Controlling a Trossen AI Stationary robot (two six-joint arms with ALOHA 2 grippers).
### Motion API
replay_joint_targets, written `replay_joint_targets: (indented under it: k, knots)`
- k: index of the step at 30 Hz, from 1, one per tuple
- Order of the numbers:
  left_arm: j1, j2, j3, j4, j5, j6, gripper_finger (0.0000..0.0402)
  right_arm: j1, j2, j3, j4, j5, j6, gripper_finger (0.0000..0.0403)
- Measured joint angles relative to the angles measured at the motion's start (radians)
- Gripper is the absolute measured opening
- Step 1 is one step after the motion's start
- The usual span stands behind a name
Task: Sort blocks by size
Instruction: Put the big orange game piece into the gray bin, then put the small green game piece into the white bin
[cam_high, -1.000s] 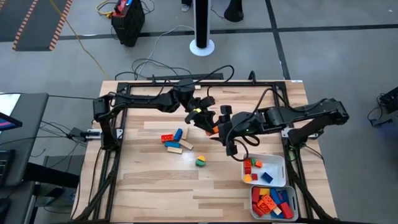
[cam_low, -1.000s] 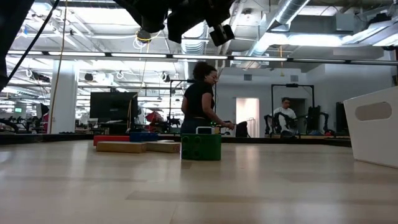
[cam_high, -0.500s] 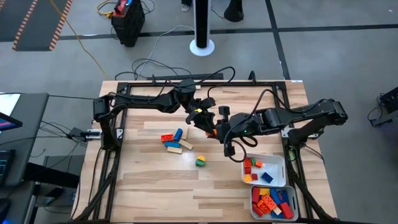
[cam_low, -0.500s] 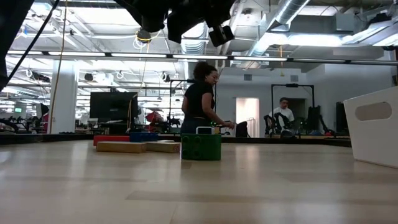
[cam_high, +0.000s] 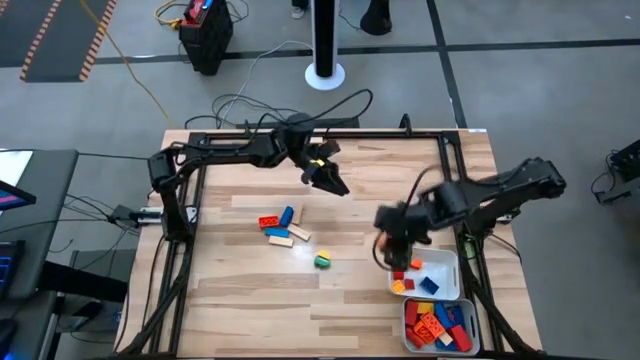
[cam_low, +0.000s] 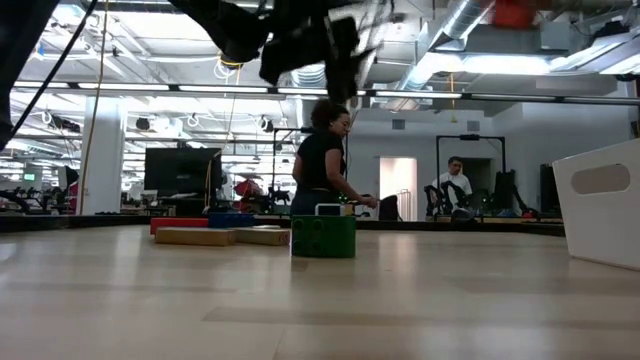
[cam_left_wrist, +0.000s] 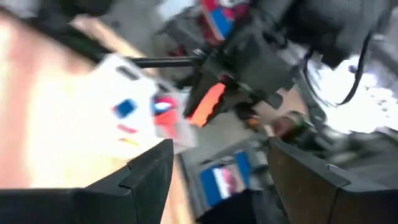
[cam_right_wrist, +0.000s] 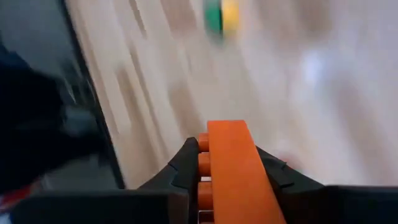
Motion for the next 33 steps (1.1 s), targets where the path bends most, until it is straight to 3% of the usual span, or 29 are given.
replay_joint_targets:
  k: [3,8,12,17,26,33]
  knots:
    - [0.018,0.0,0.0,-0.203,-0.067,0.169,0.0244,0.098,0.006,-0.11,-0.006,-0.112,0.184,0.0117]
    - [0.034,0.0,0.0,-0.546,-0.273,0.431,0.024,0.289,0.004,-0.245,0.16,-0.313,0.481,0.0119]
    - [0.038,0.0,0.0,-0.69,-0.437,0.557,0.024,0.408,0.005,-0.297,0.338,-0.316,0.712,0.012]
    - [0.025,0.0,0.0,-0.742,-0.508,0.674,0.024,0.491,0.04,-0.332,0.388,-0.227,0.95,0.0132]
    - [-0.06,-0.055,0.0,-0.886,-0.466,0.944,0.024,0.495,0.038,-0.308,0.364,-0.287,0.991,0.0203]
    - [-0.197,-0.08,0.0,-1.019,-0.561,1.085,0.024,0.443,-0.038,-0.265,0.226,-0.29,0.967,0.0211]
